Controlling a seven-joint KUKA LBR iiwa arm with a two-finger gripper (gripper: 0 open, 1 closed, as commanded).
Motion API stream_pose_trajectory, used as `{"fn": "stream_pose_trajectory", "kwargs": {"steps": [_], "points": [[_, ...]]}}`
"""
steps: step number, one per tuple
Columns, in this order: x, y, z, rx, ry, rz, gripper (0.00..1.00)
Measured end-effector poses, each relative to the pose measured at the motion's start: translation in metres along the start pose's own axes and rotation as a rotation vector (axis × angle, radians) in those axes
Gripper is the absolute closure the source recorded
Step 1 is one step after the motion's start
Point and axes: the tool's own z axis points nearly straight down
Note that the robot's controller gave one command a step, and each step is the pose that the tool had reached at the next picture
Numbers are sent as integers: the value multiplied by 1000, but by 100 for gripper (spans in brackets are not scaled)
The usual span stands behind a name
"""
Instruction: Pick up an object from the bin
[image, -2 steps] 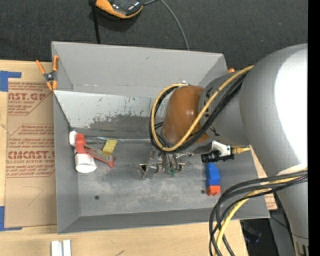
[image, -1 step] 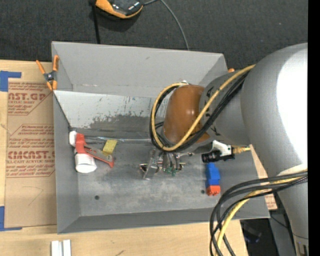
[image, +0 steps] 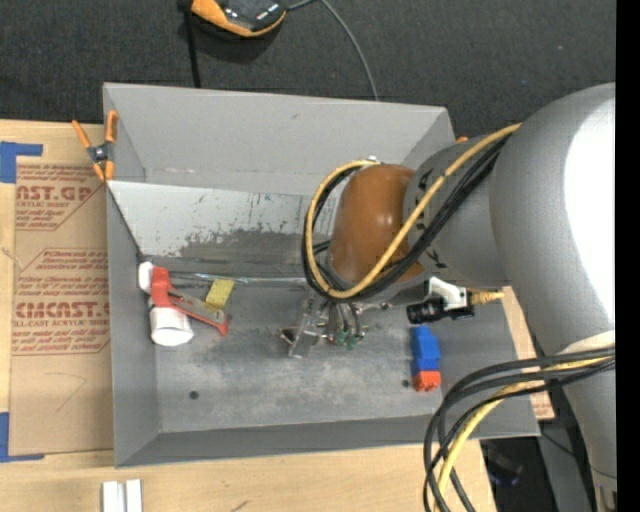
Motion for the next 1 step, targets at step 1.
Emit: {"fn": "stream_pose_trajectory", "kwargs": {"steps": [1], "points": [[0,0,-21,0,1,0,100]]}}
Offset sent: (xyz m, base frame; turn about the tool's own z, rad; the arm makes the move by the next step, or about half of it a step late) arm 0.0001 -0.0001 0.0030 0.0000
